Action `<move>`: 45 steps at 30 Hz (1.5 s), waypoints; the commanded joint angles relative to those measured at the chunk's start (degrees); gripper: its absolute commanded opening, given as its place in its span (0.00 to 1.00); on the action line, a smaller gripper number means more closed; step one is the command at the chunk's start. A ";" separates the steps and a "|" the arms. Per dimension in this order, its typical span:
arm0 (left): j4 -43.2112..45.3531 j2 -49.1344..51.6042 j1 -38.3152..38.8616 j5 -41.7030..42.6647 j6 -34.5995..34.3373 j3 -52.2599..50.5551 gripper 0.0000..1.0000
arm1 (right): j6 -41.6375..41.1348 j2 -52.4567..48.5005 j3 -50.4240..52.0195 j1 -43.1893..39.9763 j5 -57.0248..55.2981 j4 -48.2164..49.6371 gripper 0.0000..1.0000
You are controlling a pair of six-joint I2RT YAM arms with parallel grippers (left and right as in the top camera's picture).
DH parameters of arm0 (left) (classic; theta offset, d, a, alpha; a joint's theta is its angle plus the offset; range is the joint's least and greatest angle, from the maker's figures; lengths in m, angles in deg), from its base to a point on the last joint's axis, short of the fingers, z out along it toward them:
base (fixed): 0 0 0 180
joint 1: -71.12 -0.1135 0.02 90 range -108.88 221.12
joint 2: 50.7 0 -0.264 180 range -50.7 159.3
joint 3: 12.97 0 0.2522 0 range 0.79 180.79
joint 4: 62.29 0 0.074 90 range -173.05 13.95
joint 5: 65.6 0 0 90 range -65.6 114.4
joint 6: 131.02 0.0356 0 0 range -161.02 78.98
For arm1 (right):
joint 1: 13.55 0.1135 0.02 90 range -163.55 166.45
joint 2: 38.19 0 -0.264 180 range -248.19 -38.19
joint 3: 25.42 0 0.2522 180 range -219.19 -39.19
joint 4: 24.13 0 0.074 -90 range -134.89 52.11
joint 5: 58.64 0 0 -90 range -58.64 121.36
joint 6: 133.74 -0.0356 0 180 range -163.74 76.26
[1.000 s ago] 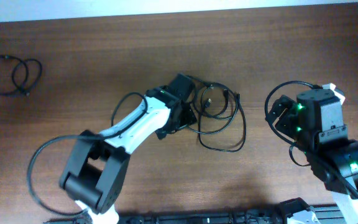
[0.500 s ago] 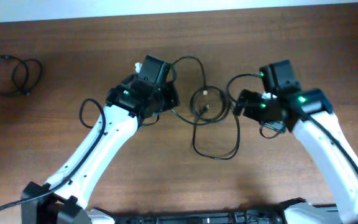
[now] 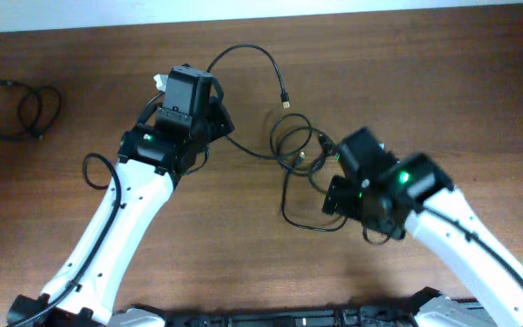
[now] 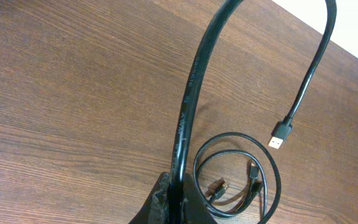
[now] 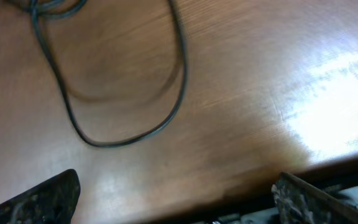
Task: Untangle cables
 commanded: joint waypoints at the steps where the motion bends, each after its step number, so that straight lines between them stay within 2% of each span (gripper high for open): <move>1: -0.07 -0.81 -0.35 -0.94 0.90 0.48 0.00 | -24.81 -0.13 7.65 5.55 -6.73 4.09 0.98; 5: -0.35 -0.81 -0.35 -0.94 0.90 0.48 0.00 | -24.72 -3.85 15.58 8.15 3.74 24.81 1.00; 7: -1.11 -0.81 -0.35 -0.96 0.90 0.48 0.00 | -24.74 -5.77 16.31 8.13 4.79 26.77 0.98; 8: -1.09 -0.81 -0.35 -0.96 0.90 0.48 0.00 | -24.83 -8.13 16.87 8.15 5.92 29.18 0.89; 11: -1.22 -0.81 -0.35 -0.94 0.90 0.48 0.00 | -29.44 -16.20 17.59 8.13 12.66 31.80 0.87; 12: -1.38 -0.81 -0.35 -0.96 0.90 0.48 0.00 | -29.42 -18.60 17.59 8.02 14.82 33.05 0.78; 13: -1.51 -0.81 -0.35 -0.98 0.90 0.48 0.00 | -28.79 -20.17 17.59 7.67 15.78 33.68 0.35; 14: -1.51 -0.81 -0.35 -0.96 0.90 0.48 0.00 | -26.93 -19.93 17.46 6.75 15.76 33.75 0.09; 15: -1.62 -0.83 -0.35 -0.98 0.92 0.48 0.00 | -24.04 -19.23 17.38 4.68 15.78 33.73 0.04; 17: -1.60 -0.83 -0.76 -0.98 0.92 0.48 0.00 | -17.25 -16.57 17.38 -0.90 13.92 33.70 0.04; 21: -1.73 -4.24 -7.50 -0.94 0.92 0.48 0.00 | -2.32 -11.04 17.38 -21.97 8.39 33.64 0.04; 24: -1.11 -11.78 -14.16 -1.03 0.94 0.48 0.00 | -1.68 -11.15 17.38 -35.39 7.26 30.14 0.04; 29: -0.90 -26.47 -23.17 -7.39 0.92 0.48 0.00 | -1.40 -11.15 17.38 -49.86 0.04 22.49 0.04; 32: -2.29 -28.39 -23.30 -6.27 0.90 0.48 0.00 | 8.46 -11.15 17.38 -50.42 1.77 22.62 0.04; 35: -3.69 -27.23 -23.30 -6.08 0.90 0.48 0.00 | 14.82 -11.08 11.43 -50.47 7.82 20.28 0.31; 37: -5.73 -27.02 -23.32 -6.14 0.90 0.48 0.00 | 14.86 -11.02 3.61 -50.34 11.06 13.90 0.37; 38: -6.32 -26.88 -23.32 -6.14 0.92 0.48 0.00 | 16.09 -11.02 0.66 -49.92 11.41 11.98 0.52; 39: -6.29 -26.77 -23.32 -6.14 0.92 0.48 0.00 | 18.56 -11.02 -2.58 -49.29 12.31 10.58 0.91; 42: -6.32 -26.71 -23.32 -6.23 0.92 0.48 0.00 | 22.03 -10.86 -10.69 -48.83 11.89 5.84 0.95; 45: -6.29 -26.16 -23.32 -6.34 0.90 0.48 0.00 | 26.84 -5.18 -15.98 -46.82 11.65 5.90 0.97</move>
